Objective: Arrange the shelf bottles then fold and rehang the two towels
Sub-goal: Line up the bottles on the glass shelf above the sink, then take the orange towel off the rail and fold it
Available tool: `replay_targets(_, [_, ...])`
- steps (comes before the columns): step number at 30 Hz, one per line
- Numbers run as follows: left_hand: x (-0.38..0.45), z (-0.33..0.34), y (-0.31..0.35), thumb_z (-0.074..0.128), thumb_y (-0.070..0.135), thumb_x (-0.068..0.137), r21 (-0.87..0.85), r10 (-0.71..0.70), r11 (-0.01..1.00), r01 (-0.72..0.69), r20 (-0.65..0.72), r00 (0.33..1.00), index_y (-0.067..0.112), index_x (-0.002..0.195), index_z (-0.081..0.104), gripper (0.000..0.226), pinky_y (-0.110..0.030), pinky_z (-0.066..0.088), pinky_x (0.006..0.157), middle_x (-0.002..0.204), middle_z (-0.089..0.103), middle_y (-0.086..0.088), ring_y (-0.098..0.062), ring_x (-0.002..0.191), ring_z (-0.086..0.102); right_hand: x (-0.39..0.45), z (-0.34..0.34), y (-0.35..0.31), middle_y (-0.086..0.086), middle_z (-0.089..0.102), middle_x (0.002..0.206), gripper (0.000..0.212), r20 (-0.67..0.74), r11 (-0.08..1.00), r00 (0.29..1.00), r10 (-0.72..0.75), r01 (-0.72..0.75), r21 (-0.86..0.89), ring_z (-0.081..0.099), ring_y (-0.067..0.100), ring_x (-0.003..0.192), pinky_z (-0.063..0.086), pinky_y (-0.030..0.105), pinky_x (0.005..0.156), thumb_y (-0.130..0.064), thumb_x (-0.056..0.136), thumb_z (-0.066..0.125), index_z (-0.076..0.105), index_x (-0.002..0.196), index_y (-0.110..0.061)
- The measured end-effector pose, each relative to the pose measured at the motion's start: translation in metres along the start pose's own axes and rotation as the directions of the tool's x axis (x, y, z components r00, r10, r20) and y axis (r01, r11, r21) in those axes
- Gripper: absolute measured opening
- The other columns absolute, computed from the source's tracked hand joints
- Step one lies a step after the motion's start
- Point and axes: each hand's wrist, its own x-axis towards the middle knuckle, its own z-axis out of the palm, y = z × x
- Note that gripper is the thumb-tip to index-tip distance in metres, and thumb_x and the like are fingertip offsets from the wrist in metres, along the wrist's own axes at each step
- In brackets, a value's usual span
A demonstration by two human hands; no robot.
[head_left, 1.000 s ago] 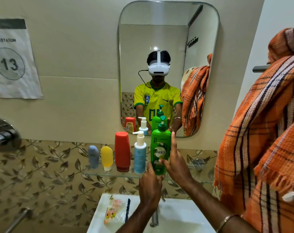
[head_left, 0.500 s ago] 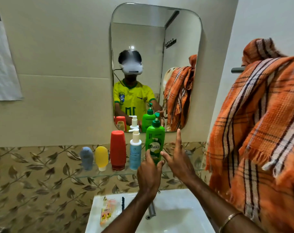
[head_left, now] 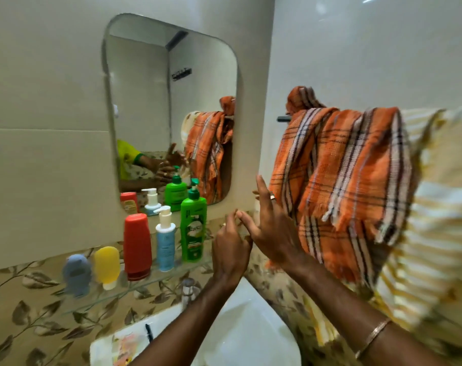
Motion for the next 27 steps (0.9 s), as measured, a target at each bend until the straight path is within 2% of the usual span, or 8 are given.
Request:
replay_targets(3, [0.007, 0.008, 0.03, 0.066, 0.025, 0.086, -0.102, 0.076, 0.992, -0.072, 0.031, 0.997, 0.014, 0.134, 0.047, 0.053, -0.043, 0.055, 0.064, 0.102, 0.073, -0.016, -0.036, 0.087, 0.07, 0.003, -0.047, -0.006, 0.017, 0.062, 0.131, 0.086, -0.053, 0.986, 0.997, -0.057, 0.048, -0.16, 0.07, 0.035, 0.089, 0.059, 0.042, 0.062, -0.045, 0.094, 0.064, 0.013, 0.161, -0.023])
replay_targets(7, [0.01, 0.019, 0.077, 0.065, 0.044, 0.088, -0.249, 0.196, 0.953, -0.174, 0.066, 0.978, 0.019, 0.141, 0.039, 0.064, -0.044, 0.058, 0.073, 0.116, 0.07, -0.013, -0.033, 0.094, 0.07, 0.005, -0.114, -0.007, 0.016, 0.061, 0.13, 0.076, -0.095, 0.912, 0.984, -0.152, 0.102, -0.396, 0.068, 0.032, 0.098, 0.061, 0.04, 0.067, -0.039, 0.095, 0.065, 0.03, 0.156, -0.01])
replay_targets(11, [0.018, 0.025, 0.124, 0.058, 0.067, 0.086, -0.295, 0.294, 0.923, -0.248, 0.124, 0.948, 0.017, 0.154, 0.027, 0.09, -0.042, 0.051, 0.101, 0.149, 0.05, -0.012, -0.027, 0.127, 0.058, 0.015, -0.178, 0.004, 0.014, 0.058, 0.137, 0.066, -0.16, 0.824, 0.976, -0.146, 0.03, -0.566, 0.063, 0.031, 0.117, 0.057, 0.042, 0.086, -0.042, 0.098, 0.057, 0.036, 0.153, -0.012])
replay_targets(18, [0.027, 0.04, 0.198, 0.051, 0.09, 0.069, -0.395, 0.28, 0.903, -0.166, 0.25, 0.927, 0.021, 0.158, 0.007, 0.12, -0.046, 0.042, 0.112, 0.161, 0.026, -0.018, -0.033, 0.142, 0.039, 0.031, -0.259, 0.026, 0.014, 0.06, 0.138, 0.051, -0.214, 0.586, 0.975, -0.057, -0.141, -0.798, 0.057, 0.034, 0.127, 0.039, 0.051, 0.113, -0.023, 0.093, 0.051, 0.052, 0.143, -0.016])
replay_targets(20, [0.032, 0.042, 0.212, 0.053, 0.092, 0.063, -0.414, 0.239, 0.903, -0.109, 0.274, 0.932, 0.025, 0.158, -0.002, 0.129, -0.039, 0.049, 0.102, 0.154, 0.036, -0.022, -0.033, 0.13, 0.053, 0.035, -0.271, 0.031, 0.014, 0.06, 0.139, 0.055, -0.245, 0.551, 0.969, 0.017, -0.214, -0.806, 0.055, 0.033, 0.129, 0.036, 0.05, 0.115, -0.026, 0.09, 0.042, 0.053, 0.143, -0.016])
replay_targets(23, [0.039, 0.05, 0.221, 0.054, 0.096, 0.058, -0.41, 0.162, 0.911, -0.042, 0.261, 0.952, 0.028, 0.156, -0.012, 0.136, -0.041, 0.063, 0.076, 0.101, 0.069, -0.014, -0.023, 0.08, 0.072, 0.035, -0.277, 0.038, 0.016, 0.067, 0.128, 0.063, -0.232, 0.518, 0.971, 0.055, -0.226, -0.825, 0.061, 0.036, 0.119, 0.041, 0.046, 0.106, -0.033, 0.085, 0.03, 0.058, 0.137, -0.012])
replay_targets(25, [0.043, 0.059, 0.227, 0.054, 0.099, 0.051, -0.389, 0.093, 0.921, 0.003, 0.227, 0.969, 0.032, 0.153, -0.01, 0.138, -0.056, 0.059, 0.081, 0.104, 0.068, -0.015, -0.032, 0.091, 0.071, 0.032, -0.28, 0.043, 0.015, 0.071, 0.118, 0.058, -0.197, 0.485, 0.979, 0.043, -0.193, -0.853, 0.063, 0.037, 0.109, 0.043, 0.045, 0.098, -0.031, 0.086, 0.032, 0.063, 0.131, -0.011])
replay_targets(27, [0.047, 0.067, 0.233, 0.058, 0.092, 0.058, -0.399, 0.077, 0.917, 0.016, 0.218, 0.973, 0.029, 0.153, 0.006, 0.125, -0.06, 0.057, 0.081, 0.104, 0.068, -0.015, -0.038, 0.095, 0.069, 0.031, -0.284, 0.046, 0.015, 0.072, 0.112, 0.051, -0.181, 0.474, 0.983, 0.029, -0.173, -0.863, 0.064, 0.038, 0.103, 0.044, 0.045, 0.092, -0.03, 0.087, 0.037, 0.065, 0.126, -0.011])
